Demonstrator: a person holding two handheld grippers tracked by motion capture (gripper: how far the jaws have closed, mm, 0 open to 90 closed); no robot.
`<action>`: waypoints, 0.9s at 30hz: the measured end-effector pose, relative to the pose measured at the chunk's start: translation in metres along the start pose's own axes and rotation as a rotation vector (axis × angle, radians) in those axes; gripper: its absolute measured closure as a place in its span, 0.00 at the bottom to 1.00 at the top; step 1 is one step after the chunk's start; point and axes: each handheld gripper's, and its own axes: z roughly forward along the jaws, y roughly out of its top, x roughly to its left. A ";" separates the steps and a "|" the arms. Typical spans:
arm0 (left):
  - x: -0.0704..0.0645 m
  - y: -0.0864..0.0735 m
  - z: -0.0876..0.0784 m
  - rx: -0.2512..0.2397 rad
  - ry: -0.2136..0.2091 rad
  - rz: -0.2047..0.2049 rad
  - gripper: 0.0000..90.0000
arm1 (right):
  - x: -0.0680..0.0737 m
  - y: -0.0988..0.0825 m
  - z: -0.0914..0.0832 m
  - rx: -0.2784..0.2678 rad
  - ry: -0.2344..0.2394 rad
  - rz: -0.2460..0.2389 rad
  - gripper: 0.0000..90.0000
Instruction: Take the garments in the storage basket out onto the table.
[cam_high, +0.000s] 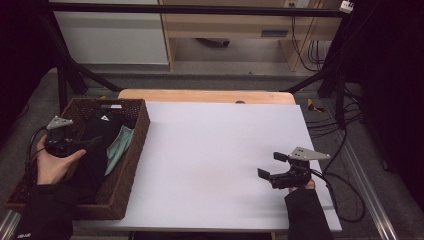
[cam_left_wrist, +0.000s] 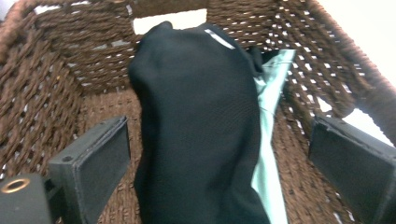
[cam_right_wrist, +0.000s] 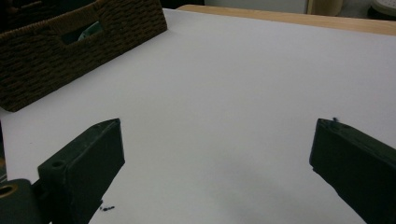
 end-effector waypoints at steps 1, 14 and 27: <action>0.001 -0.001 0.001 0.000 0.007 -0.001 0.07 | 0.000 0.000 0.000 0.000 0.002 -0.001 0.04; 0.010 -0.018 0.019 0.098 -0.009 0.041 0.21 | 0.000 0.000 0.000 -0.001 0.003 -0.002 0.04; 0.007 -0.022 0.019 0.123 -0.048 0.056 0.47 | 0.000 -0.001 0.002 0.008 0.000 -0.005 0.04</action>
